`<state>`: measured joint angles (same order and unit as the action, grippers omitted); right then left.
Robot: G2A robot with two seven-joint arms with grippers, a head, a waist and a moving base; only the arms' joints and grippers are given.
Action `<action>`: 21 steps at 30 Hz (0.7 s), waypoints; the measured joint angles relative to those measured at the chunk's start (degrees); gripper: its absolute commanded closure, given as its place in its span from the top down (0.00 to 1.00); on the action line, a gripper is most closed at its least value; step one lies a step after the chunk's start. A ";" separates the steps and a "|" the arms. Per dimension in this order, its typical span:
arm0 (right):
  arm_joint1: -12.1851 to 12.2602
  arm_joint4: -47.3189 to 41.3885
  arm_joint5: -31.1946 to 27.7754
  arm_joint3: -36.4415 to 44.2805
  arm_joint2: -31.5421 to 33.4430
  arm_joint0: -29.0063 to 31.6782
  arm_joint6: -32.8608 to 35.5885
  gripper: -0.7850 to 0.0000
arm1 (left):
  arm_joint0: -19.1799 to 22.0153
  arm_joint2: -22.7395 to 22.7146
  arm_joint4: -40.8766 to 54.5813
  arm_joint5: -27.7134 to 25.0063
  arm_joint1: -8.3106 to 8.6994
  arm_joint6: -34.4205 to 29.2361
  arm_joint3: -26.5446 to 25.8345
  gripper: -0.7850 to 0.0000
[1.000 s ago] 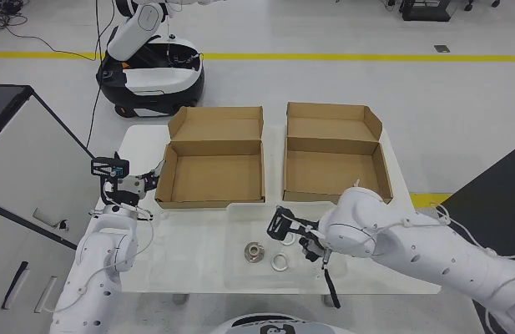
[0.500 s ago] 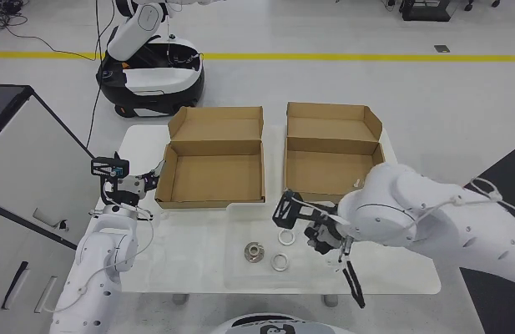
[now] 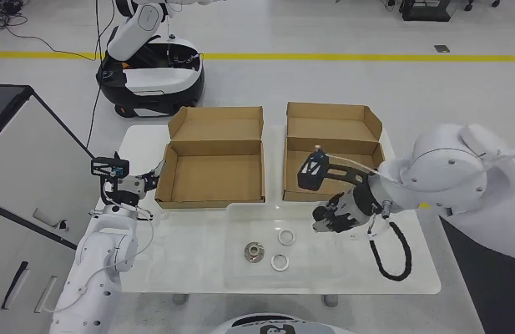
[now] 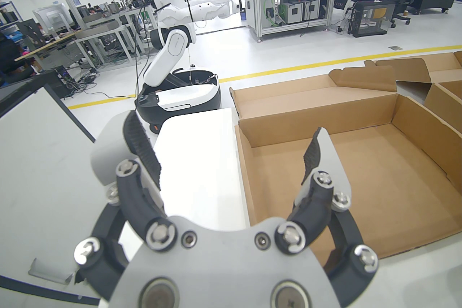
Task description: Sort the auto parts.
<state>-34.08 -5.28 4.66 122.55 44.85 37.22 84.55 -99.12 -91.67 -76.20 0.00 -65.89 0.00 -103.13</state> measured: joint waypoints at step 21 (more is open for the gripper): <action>5.47 -29.31 -18.39 -9.18 20.66 18.27 -5.73 0.00 | 0.00 0.00 0.00 0.00 0.00 0.00 0.00 1.00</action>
<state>-28.61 -34.58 -13.73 113.37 65.51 55.49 78.83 -99.12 -91.67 -76.20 0.00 -65.89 0.00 -103.13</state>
